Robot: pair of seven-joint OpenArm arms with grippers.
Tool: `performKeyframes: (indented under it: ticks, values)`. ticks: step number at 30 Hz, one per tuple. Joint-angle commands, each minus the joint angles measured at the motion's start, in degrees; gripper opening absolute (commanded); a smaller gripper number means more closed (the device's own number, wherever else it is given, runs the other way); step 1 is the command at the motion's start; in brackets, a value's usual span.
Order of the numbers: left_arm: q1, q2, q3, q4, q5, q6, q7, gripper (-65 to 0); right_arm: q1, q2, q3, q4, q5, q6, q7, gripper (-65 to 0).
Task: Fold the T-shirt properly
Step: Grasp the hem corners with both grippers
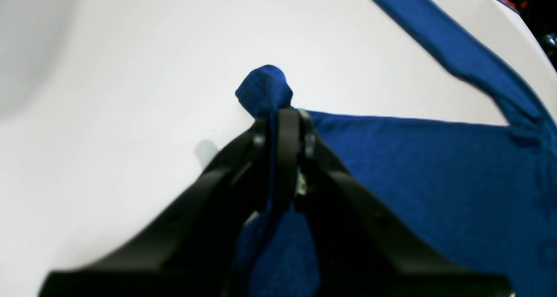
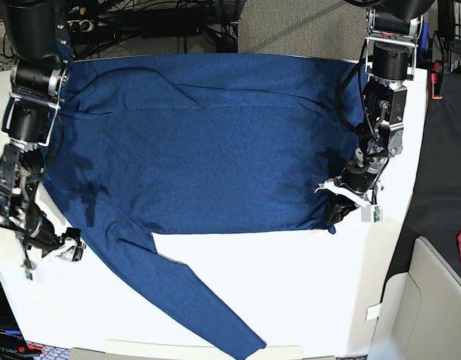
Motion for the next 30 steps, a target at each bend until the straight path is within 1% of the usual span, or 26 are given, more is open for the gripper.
performKeyframes:
  ticks: [1,5,8,10,17,27,29,30]
  values:
    - [-1.1,-0.7,-0.3,1.4,-0.5,-0.3,-1.3,-65.0,2.7,0.3,0.1,-0.6,-1.0,0.1,1.2,-22.7]
    - [-0.5,-0.7,-0.3,1.7,-0.5,-0.3,-1.3,-65.0,3.5,-1.1,0.2,-3.9,-8.2,0.1,1.6,-22.7]
    - [-0.3,-0.7,-0.3,1.7,-0.5,-0.3,-1.3,-65.0,2.7,-1.1,0.0,-4.4,-10.6,0.1,3.5,-22.7]
    - [-0.2,-0.7,-0.3,1.7,-0.6,-0.3,-1.3,-65.0,2.7,-1.1,0.0,-6.5,-11.6,0.1,3.7,-22.7]
    - [-0.2,-0.6,-0.3,1.7,-0.6,-0.3,-1.3,-65.0,1.1,-0.5,0.1,-10.5,-12.1,0.0,7.3,-22.7]
    - [-0.2,-0.6,-0.3,1.8,-0.6,-0.3,-1.3,-65.0,-0.1,-1.2,0.0,-15.3,-12.0,0.0,7.4,-22.9]
    - [-0.2,-0.6,-0.3,1.8,-0.6,-0.3,-1.3,-65.0,-1.0,-2.2,0.0,-15.6,-11.9,0.0,7.4,-26.0]
    - [-0.2,-0.6,-0.3,1.8,-0.6,-0.3,-1.3,-65.0,-1.3,-2.7,0.0,-15.5,-11.8,0.2,7.2,-30.3]
